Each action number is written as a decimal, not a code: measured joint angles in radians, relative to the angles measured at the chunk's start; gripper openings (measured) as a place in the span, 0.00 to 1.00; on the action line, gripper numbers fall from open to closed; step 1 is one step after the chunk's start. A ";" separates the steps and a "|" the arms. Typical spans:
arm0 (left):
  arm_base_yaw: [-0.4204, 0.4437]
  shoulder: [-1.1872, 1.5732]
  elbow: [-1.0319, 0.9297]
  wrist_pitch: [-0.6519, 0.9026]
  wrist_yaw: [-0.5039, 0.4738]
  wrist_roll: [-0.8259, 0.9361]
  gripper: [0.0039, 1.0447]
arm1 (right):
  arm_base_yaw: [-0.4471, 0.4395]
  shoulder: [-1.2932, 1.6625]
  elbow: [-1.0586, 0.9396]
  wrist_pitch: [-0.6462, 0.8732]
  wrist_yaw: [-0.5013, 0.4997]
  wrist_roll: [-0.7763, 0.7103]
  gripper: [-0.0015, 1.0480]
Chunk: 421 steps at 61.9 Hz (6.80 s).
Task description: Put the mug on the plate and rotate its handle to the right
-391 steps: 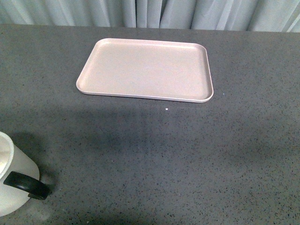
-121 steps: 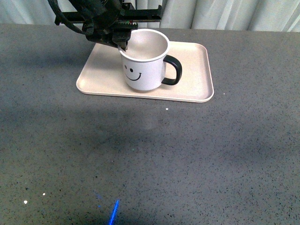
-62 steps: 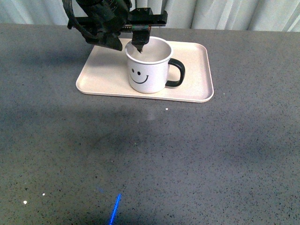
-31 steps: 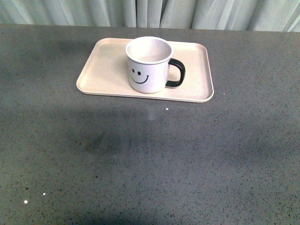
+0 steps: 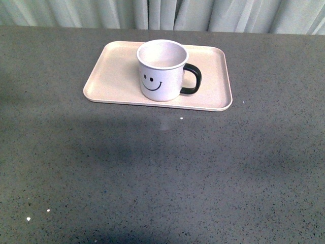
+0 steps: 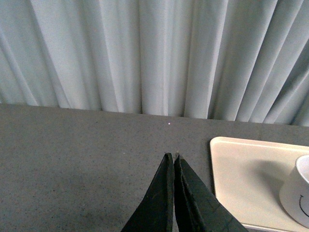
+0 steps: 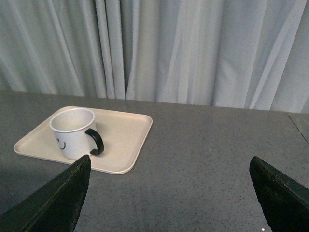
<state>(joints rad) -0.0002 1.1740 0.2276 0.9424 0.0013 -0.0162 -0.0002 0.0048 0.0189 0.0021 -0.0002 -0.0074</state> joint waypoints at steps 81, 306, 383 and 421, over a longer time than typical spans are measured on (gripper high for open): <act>0.000 -0.817 -0.214 -0.585 -0.002 0.006 0.01 | 0.000 0.000 0.000 0.000 0.000 0.000 0.91; 0.000 -1.158 -0.214 -0.943 -0.002 0.009 0.91 | 0.212 2.290 1.714 -0.354 -0.274 -0.096 0.51; 0.000 -1.158 -0.214 -0.943 -0.002 0.009 0.91 | 0.143 2.407 2.005 -0.654 -0.362 -0.599 0.02; 0.000 -1.158 -0.214 -0.943 -0.002 0.009 0.91 | 0.127 2.426 2.087 -0.708 -0.463 -0.645 0.51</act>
<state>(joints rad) -0.0002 0.0162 0.0135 -0.0002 -0.0002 -0.0071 0.1265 2.4310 2.1059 -0.7059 -0.4637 -0.6529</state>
